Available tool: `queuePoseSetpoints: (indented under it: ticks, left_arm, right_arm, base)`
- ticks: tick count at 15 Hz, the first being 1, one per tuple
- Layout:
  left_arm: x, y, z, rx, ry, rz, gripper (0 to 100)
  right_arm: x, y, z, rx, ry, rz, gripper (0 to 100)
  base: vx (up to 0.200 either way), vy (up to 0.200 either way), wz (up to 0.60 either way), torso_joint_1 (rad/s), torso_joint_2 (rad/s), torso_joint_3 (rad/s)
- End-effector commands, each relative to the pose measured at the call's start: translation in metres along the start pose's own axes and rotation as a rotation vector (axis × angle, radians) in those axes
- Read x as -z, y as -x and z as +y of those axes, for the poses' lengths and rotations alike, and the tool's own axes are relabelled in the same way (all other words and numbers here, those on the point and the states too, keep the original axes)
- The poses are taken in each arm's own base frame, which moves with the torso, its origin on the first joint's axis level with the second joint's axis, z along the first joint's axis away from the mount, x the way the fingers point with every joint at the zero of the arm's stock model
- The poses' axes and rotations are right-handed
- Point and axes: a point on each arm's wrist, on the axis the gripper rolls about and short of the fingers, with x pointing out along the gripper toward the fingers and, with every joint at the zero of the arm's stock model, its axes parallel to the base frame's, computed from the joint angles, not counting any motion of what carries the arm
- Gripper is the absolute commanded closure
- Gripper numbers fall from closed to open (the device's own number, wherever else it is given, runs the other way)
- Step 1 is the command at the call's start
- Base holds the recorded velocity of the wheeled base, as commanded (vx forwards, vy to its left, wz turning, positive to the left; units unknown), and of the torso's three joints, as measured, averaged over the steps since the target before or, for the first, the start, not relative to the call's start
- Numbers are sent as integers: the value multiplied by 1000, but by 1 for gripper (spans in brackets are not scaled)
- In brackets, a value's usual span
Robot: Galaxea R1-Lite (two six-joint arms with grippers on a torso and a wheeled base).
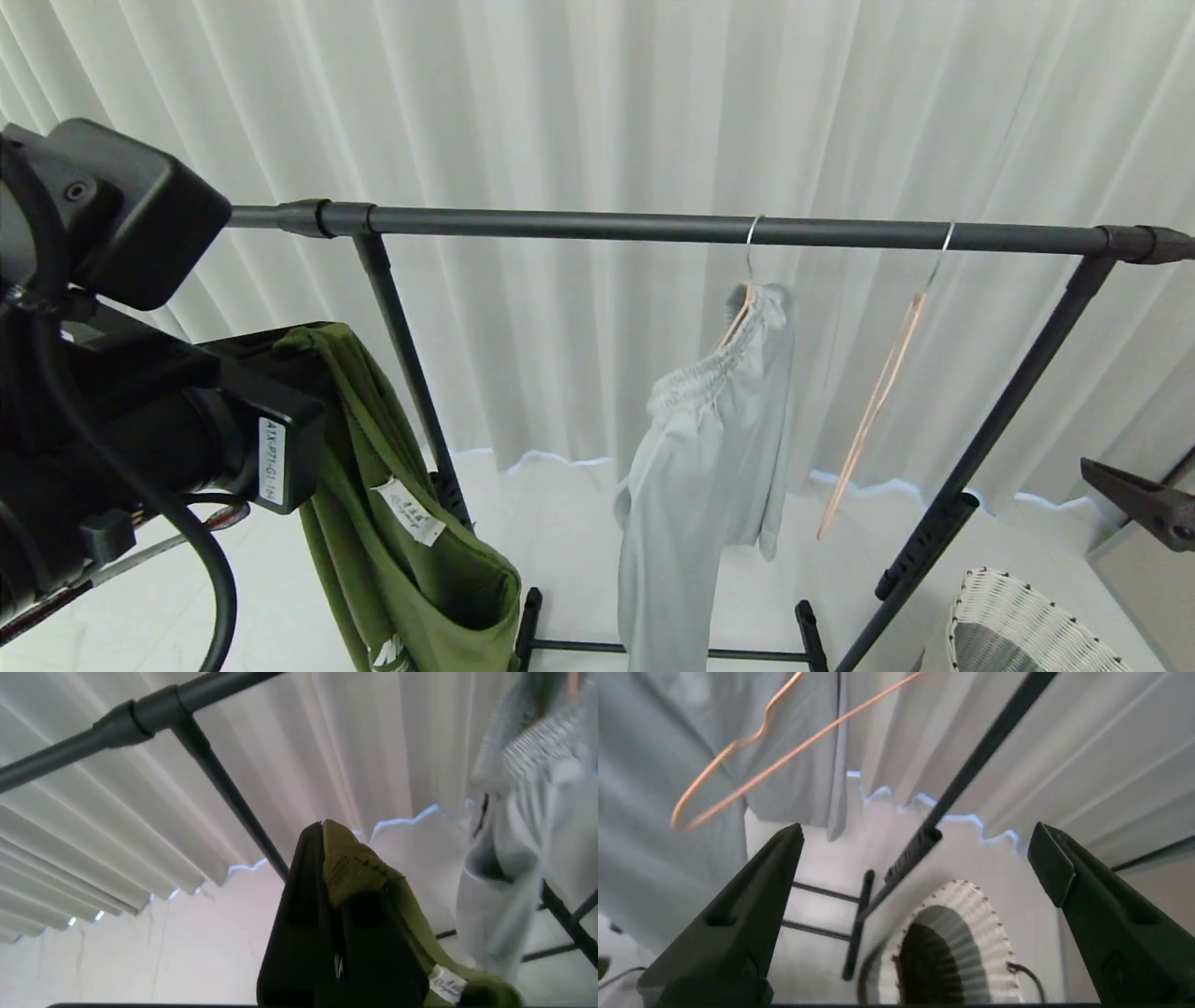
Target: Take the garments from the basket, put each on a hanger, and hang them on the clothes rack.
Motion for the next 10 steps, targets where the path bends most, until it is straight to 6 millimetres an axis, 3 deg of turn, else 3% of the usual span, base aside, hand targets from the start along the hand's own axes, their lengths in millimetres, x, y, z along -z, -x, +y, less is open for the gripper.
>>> queuePoseSetpoints:
  ticks: [1, 5, 7, 10]
  left_arm:
    - [0, 0, 0, 0, 0, 0, 100]
    - [0, 0, 0, 0, 1, -1, 100]
    - [1, 1, 0, 0, 0, 0, 100]
    - [3, 4, 2, -1, 3, -3, 100]
  right_arm:
    - [0, -14, 5, -6, -15, 45, 0]
    - [-3, -54, 18, -12, -75, 75, 0]
    - [-7, -84, 34, -43, -83, 66, 0]
    - [-14, -114, 54, -78, -75, 50, 0]
  base:
    - [0, 0, 0, 0, 0, 0]
    - [0, 0, 0, 0, 0, 0]
    - [0, 0, 0, 0, 0, 0]
    - [0, 0, 0, 0, 0, 0]
